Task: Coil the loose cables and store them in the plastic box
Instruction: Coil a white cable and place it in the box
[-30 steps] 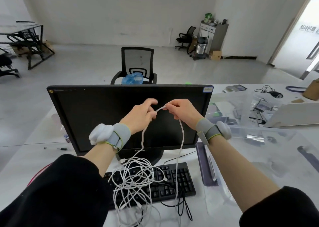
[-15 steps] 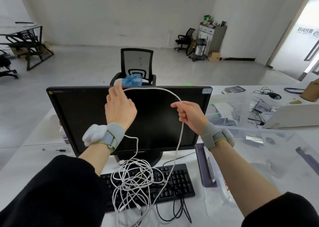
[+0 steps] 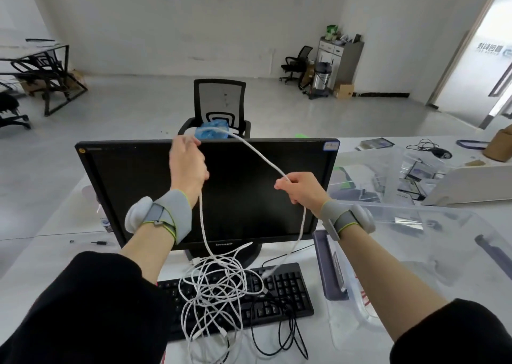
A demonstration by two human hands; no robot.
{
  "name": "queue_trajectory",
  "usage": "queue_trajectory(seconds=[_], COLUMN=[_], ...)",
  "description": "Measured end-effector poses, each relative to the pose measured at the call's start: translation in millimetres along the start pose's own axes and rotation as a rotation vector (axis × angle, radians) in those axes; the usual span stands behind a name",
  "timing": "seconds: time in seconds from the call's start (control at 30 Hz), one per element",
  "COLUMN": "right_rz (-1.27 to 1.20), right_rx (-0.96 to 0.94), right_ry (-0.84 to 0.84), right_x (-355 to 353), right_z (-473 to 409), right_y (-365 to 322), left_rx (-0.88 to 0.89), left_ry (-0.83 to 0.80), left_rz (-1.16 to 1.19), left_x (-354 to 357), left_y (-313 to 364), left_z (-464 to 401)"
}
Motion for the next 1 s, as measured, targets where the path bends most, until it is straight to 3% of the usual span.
queue_trajectory(seconds=[0.07, 0.1, 0.17, 0.23, 0.4, 0.53, 0.6, 0.77, 0.9, 1.0], right_rz=[-0.075, -0.094, -0.148, -0.166, 0.143, 0.646, 0.687, -0.069, -0.507, -0.783], right_rx=[0.104, 0.133, 0.120, 0.055, -0.124, -0.127, -0.121, -0.250, -0.274, -0.215], right_ry=[0.131, 0.161, 0.139, 0.100, 0.052, 0.241, 0.262, -0.008, -0.256, -0.376], right_x=[-14.2, -17.9, -15.8, -10.4, -5.5, -13.6, -16.7, -11.1, 0.5, 5.0], right_z=[0.7, 1.9, 1.0, 0.4, 6.6, 14.8, 19.0, 20.3, 24.0, 26.3], right_y=[24.2, 29.8, 26.6, 10.4, -29.0, -45.0, -48.6, -49.0, -58.1, -63.1], left_rx=[0.003, 0.003, -0.027, -0.051, 0.095, -0.174, -0.194, -0.082, -0.153, -0.225], left_ry=[0.048, -0.004, -0.217, -0.405, -0.532, -0.775, -0.773, -0.747, -0.985, -0.944], left_rz=[-0.142, -0.295, -0.552, -0.653, -0.637, -0.459, -0.497, -0.831, -0.746, -0.584], left_x=[-15.7, -16.2, -1.1, 20.9, 54.1, 70.8, 68.3, 58.3, 76.5, 79.2], left_y=[4.8, 4.7, -5.0, -18.3, -14.8, -36.9, -47.3, -65.0, -76.3, -79.3], left_z=[-6.7, -10.2, -9.1, 2.1, 21.8, 33.1, 33.6, 27.7, 45.3, 49.2])
Point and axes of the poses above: each hand's wrist, its own z-axis away from the middle knuckle, its own x-axis out of the palm, y = z × x, the point moved 8 cm from there along -z, towards the middle knuckle, and after that the axes turned 10 degrees about -y, right-handed, at the moved point
